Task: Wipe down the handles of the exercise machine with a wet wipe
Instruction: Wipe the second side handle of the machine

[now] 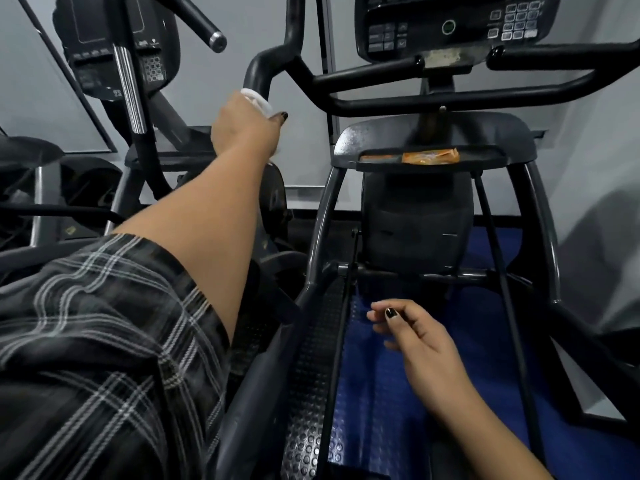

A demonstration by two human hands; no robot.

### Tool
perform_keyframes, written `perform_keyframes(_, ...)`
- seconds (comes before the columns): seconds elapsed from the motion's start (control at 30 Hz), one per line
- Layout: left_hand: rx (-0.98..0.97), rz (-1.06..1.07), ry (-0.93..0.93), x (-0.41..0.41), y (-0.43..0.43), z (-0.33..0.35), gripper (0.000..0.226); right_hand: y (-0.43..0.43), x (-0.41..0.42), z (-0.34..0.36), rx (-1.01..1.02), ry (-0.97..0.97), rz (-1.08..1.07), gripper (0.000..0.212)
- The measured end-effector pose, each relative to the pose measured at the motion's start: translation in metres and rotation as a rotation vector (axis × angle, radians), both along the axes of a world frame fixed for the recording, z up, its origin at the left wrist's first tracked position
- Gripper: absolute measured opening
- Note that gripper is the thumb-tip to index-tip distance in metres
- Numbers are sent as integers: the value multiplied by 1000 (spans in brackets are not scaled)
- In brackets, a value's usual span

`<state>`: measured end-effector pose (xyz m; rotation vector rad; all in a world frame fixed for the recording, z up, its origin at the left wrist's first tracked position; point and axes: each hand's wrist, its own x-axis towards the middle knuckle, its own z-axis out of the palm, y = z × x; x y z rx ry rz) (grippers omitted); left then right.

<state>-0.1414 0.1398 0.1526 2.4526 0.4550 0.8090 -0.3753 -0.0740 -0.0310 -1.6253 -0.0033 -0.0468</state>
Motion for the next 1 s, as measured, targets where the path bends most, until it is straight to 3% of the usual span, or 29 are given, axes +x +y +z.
perform_keyframes(0.13,-42,-59,36,-17,4,-9,43,-7,-13,3,-20,-14,0,24)
perform_keyframes(0.47,-108,15,86,-86,19,-82,53,-12,-40,15,-49,-55,30,25)
perform_keyframes(0.83,339,100,76,-134,25,-157,66,-6,-54,21,-46,-67,82,27)
perform_keyframes(1.0,331,105,195,-157,29,-172,60,-1,-62,28,-46,-83,109,29)
